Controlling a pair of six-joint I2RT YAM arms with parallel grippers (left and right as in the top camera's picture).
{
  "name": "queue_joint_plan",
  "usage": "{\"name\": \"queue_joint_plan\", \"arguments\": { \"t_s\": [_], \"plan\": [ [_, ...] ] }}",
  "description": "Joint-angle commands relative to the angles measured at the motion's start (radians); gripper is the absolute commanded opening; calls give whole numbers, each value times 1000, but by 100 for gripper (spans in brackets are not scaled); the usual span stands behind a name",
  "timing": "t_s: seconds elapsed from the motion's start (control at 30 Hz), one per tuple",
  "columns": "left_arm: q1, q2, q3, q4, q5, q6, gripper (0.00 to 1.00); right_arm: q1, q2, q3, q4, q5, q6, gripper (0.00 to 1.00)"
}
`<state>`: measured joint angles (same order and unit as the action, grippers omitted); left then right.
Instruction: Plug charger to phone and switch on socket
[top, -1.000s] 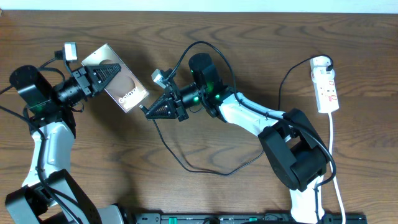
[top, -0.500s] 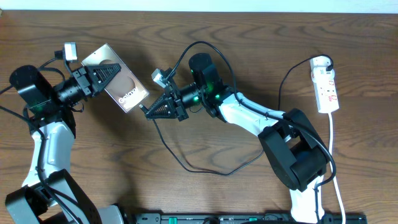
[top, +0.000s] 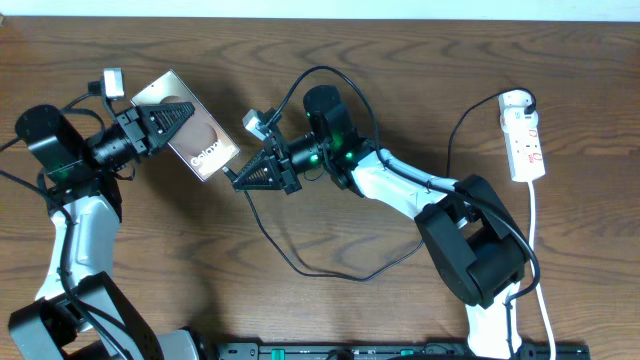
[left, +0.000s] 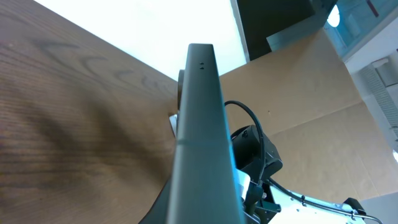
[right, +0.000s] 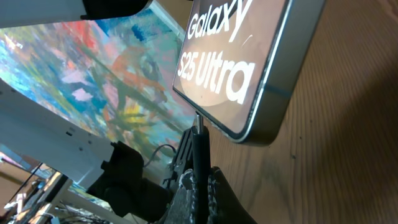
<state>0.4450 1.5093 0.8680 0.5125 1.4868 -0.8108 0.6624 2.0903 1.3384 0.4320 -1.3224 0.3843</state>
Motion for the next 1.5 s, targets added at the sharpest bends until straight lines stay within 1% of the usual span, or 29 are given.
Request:
{"name": "queue_joint_plan", "arguments": {
  "t_s": [0.0, 1.13, 1.47],
  "plan": [
    [1, -11, 1, 7, 24, 10, 7, 7, -14, 1, 4, 8, 18, 1],
    [0, -11, 1, 8, 50, 22, 8, 7, -14, 1, 32, 16, 80, 1],
    [-47, -11, 1, 8, 50, 32, 7, 18, -14, 1, 32, 34, 109, 1]
  ]
}}
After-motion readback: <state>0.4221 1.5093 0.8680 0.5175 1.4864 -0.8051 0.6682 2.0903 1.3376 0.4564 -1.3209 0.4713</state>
